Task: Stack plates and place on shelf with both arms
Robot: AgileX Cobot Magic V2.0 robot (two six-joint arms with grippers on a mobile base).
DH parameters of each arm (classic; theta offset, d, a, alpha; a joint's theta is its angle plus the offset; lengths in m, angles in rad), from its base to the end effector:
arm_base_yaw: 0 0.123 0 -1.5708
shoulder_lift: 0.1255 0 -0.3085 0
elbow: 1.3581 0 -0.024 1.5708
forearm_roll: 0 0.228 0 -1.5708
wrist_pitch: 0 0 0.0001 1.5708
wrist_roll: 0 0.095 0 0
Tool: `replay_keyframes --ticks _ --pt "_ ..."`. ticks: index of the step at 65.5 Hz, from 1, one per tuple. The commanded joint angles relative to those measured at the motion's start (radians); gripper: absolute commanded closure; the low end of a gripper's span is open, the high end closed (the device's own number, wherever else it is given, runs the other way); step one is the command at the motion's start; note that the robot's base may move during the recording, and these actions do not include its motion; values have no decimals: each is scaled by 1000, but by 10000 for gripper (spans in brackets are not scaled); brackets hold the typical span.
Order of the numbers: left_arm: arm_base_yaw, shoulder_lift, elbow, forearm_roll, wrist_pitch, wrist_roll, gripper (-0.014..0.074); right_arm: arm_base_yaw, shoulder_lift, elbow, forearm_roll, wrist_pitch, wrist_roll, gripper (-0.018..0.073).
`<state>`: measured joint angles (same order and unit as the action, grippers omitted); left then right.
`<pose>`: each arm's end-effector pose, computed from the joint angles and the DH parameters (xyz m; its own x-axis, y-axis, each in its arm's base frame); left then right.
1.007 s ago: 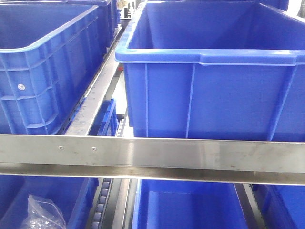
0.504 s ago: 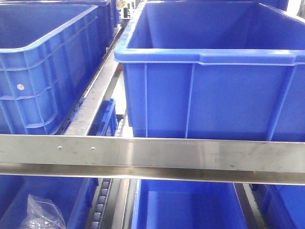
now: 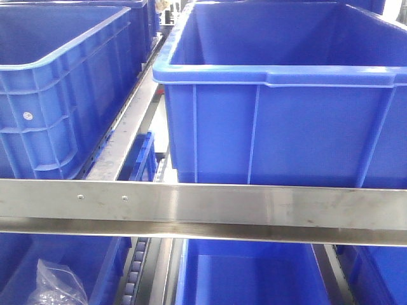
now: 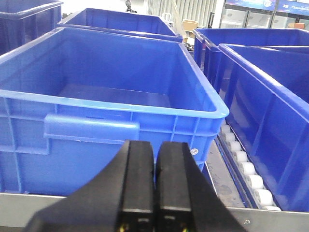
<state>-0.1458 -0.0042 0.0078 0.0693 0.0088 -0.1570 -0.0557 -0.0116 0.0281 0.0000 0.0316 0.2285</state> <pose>0.0136 -0.0019 0.2103 0.0610 -0.0975 -0.9934 0.1506 0.9847 -0.0874 0.0141 -0.0008 0.2017 0.0506 0.2240 -0.9733 0.0454 0.9730 0.2263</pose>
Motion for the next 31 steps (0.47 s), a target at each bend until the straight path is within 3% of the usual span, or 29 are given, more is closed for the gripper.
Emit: replay_keyframes --ticks 1,31 --pt "0 -22 2 -10 -90 1 514 -4 -18 1 0 -93 -2 511" --pt "0 -22 2 -10 -90 1 514 -4 -18 1 0 -93 -2 511"
